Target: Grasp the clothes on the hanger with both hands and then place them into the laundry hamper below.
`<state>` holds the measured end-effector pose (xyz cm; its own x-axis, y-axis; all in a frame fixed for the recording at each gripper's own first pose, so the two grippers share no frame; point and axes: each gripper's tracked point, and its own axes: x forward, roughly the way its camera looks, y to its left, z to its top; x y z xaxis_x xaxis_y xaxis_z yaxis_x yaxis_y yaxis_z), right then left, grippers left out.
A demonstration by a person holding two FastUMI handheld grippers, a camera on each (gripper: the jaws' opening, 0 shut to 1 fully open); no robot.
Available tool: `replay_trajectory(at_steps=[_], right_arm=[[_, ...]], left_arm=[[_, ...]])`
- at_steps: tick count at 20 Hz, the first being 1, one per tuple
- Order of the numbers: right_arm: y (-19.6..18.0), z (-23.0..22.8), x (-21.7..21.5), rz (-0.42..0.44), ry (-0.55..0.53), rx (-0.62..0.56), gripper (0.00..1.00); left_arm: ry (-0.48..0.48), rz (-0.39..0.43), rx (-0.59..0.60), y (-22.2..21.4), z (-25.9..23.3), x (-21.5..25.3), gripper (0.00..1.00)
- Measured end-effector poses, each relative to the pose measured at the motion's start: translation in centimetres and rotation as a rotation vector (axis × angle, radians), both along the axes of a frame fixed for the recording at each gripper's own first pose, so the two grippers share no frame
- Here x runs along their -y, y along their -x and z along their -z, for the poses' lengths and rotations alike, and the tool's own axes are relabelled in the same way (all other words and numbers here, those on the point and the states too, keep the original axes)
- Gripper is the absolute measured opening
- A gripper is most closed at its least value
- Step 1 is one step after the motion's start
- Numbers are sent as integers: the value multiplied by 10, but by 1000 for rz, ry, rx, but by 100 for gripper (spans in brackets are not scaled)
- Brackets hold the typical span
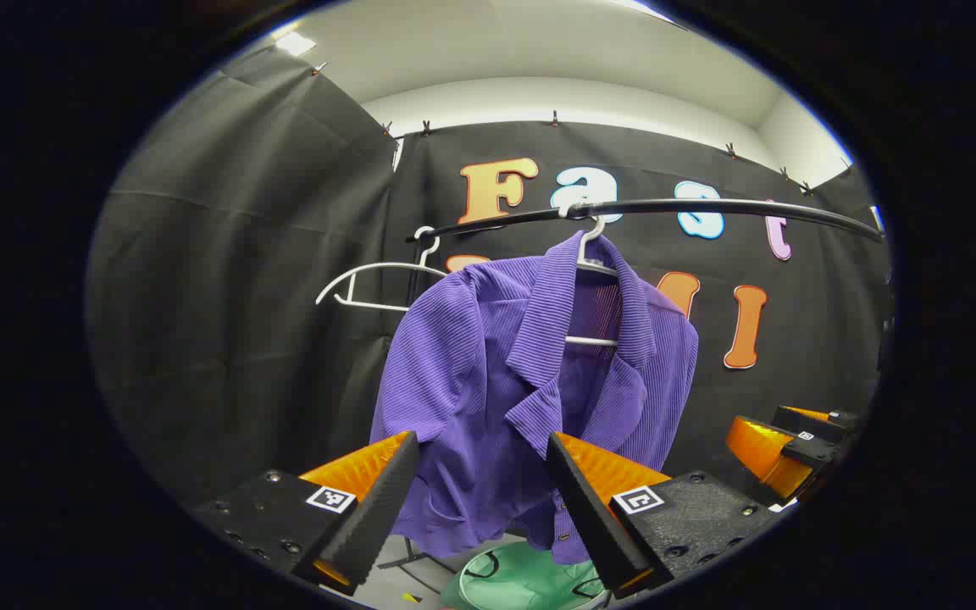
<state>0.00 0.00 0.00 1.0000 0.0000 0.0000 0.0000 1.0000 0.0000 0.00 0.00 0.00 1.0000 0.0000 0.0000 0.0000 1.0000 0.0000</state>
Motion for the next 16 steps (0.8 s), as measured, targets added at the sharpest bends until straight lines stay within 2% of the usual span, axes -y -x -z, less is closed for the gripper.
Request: replay_trajectory(at_steps=[2, 3, 4, 11, 12, 16], right_arm=[[-3, 3, 0, -5, 12, -8, 100], [-5, 3, 0, -6, 14, -9, 98], [-9, 3, -1, -9, 13, -9, 98], [-14, 6, 5, -6, 19, -10, 98], [-14, 7, 6, -6, 19, -11, 98], [-14, 9, 4, -13, 18, -14, 98]], left_arm=[[-3, -7, -5, -3, 1, -1, 92], [-4, -12, -9, -4, 2, -2, 95], [-2, -17, -12, -4, 3, -2, 92], [3, -18, -24, -3, 6, 4, 92], [1, -20, -25, -3, 6, 5, 95], [-8, -22, -21, -4, 5, 6, 92]])
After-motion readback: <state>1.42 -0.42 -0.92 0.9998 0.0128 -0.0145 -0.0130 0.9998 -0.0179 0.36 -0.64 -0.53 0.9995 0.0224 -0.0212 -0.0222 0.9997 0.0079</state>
